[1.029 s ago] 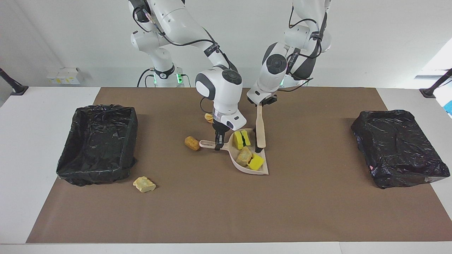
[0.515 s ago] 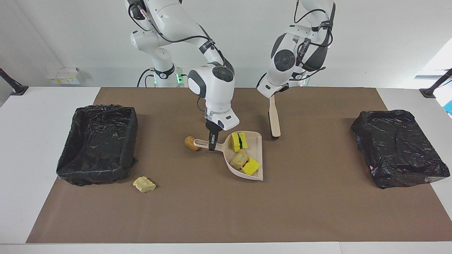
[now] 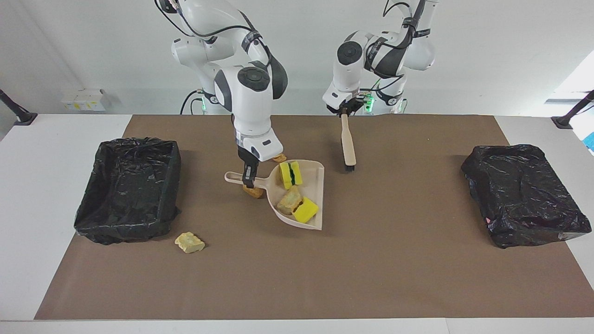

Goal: Sweep and dump trash in bin
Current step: 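Carry the loaded dustpan to the bin nearest the right gripper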

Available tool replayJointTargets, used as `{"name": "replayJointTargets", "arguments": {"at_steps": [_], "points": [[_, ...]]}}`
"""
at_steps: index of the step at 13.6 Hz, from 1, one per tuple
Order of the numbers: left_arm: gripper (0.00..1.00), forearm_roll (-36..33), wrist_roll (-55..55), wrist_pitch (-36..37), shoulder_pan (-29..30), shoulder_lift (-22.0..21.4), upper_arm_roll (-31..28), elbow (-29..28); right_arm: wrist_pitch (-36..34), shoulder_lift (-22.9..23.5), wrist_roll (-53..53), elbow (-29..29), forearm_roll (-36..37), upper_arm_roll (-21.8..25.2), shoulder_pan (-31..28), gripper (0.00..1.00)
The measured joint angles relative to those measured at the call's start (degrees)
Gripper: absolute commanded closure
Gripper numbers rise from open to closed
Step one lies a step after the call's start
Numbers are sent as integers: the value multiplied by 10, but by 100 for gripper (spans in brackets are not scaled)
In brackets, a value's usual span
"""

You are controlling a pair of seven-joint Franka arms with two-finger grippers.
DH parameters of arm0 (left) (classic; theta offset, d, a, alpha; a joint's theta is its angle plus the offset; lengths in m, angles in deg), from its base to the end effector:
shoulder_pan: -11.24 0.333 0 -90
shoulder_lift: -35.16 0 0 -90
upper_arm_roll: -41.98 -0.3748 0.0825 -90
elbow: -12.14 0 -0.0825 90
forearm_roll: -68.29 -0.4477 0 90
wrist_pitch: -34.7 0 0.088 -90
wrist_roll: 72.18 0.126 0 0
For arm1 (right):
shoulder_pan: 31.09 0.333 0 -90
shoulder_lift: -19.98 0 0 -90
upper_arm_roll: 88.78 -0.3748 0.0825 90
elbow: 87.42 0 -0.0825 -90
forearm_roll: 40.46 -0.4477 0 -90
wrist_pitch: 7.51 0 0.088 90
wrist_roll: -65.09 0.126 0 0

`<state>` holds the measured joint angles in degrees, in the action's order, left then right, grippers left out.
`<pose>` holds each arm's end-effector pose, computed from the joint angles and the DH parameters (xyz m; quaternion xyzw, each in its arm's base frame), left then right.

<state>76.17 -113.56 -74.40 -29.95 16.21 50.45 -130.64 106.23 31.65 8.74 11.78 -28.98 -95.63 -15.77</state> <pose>0.2682 -0.3338 0.3879 -0.9904 0.0339 0.1174 0.0649 0.6552 0.2441 0.4816 0.7480 0.6583 0.0011 0.0847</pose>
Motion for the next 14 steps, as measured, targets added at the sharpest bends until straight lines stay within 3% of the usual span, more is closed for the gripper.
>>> {"name": "replayJointTargets", "arguments": {"at_steps": [5,14], "points": [[100,0,-97,-56,-125,-31,4,-58,-75,-45,-109,-32,-26,1,-91,100],[100,2,-120,-111,-148,-20,2,-91,-133,-48,-335,-74,-39,7,-265,100]]}}
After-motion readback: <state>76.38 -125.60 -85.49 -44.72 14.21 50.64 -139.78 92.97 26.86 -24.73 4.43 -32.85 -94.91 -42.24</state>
